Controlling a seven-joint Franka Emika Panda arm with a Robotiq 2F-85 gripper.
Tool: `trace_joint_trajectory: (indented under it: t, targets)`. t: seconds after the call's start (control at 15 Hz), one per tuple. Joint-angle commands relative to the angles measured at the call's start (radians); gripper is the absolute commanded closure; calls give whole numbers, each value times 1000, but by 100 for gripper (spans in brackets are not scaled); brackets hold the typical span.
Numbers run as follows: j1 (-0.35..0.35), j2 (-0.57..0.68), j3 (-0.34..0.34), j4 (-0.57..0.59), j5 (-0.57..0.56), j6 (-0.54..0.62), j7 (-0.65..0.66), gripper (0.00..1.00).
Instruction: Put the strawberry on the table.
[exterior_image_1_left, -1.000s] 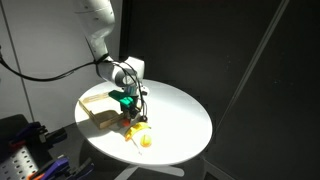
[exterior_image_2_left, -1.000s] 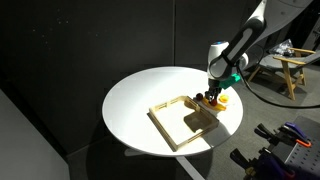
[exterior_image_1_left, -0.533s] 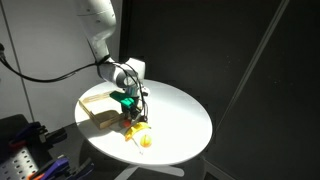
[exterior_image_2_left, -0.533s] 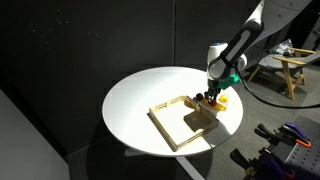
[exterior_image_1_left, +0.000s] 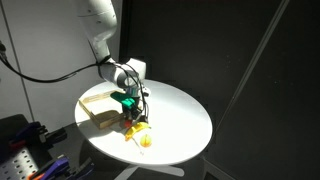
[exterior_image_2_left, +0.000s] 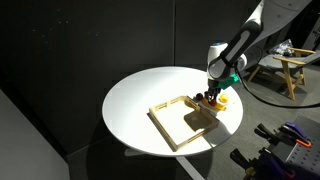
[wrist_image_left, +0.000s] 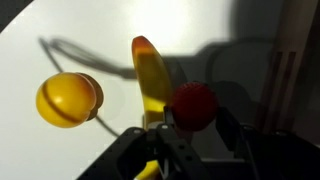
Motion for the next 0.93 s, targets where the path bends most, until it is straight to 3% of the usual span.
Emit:
trace_joint_trajectory:
  t: [0.0, 0.07, 0.13, 0.2, 0.27, 0.33, 0.53, 0.87]
  targets:
    - [-17, 7, 7, 19, 12, -3, -24, 77]
    - [-17, 7, 6, 19, 12, -2, -24, 77]
    - [-17, 7, 6, 19, 11, -2, -24, 62]
    - [-18, 7, 6, 19, 11, -3, -24, 39]
    - [-18, 7, 6, 19, 11, -3, -24, 29]
    - [-18, 6, 6, 18, 11, -3, -24, 26]
    - [-19, 3, 7, 14, 11, -2, -26, 2]
    - [-7, -24, 0, -6, 2, -18, -18, 0]
